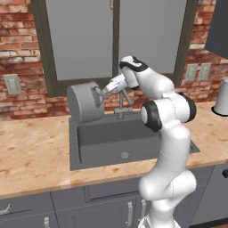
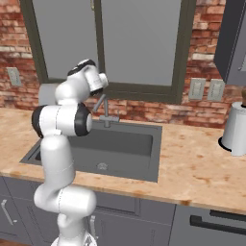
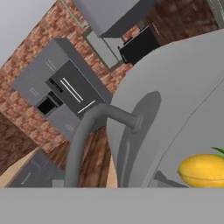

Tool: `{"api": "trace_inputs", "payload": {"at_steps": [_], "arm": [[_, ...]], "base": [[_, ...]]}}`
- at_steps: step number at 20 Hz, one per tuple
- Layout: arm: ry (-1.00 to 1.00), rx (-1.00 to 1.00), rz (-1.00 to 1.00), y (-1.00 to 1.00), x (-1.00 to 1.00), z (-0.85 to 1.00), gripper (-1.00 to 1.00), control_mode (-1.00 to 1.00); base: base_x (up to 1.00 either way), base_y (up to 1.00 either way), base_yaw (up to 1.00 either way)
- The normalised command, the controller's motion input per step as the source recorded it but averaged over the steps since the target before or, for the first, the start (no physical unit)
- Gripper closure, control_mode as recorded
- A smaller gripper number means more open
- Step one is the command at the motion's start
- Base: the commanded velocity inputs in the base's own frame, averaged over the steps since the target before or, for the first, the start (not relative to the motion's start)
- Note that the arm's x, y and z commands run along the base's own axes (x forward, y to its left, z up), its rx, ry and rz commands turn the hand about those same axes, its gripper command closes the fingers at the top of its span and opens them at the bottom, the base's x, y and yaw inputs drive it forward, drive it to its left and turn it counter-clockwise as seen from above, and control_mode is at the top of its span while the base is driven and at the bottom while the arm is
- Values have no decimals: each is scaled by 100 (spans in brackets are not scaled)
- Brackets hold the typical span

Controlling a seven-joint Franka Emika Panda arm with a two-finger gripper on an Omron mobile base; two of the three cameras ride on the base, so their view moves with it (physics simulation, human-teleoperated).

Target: Dump the lemon from the pot into the sink. Then turn on the water and wash the lemon. Then turn off the water and put the lemon back in the pot.

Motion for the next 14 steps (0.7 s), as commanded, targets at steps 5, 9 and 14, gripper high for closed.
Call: {"api": "trace_inputs", "payload": {"at_steps": [5,9,14], "arm": [[0,15,0,-3,29,11,100,-100],[-1,13,0,-16,27,13,100,-100],[0,9,0,-29,32,3,100,-100]], "base": [[0,0,0],[0,0,0],[0,0,0]]}}
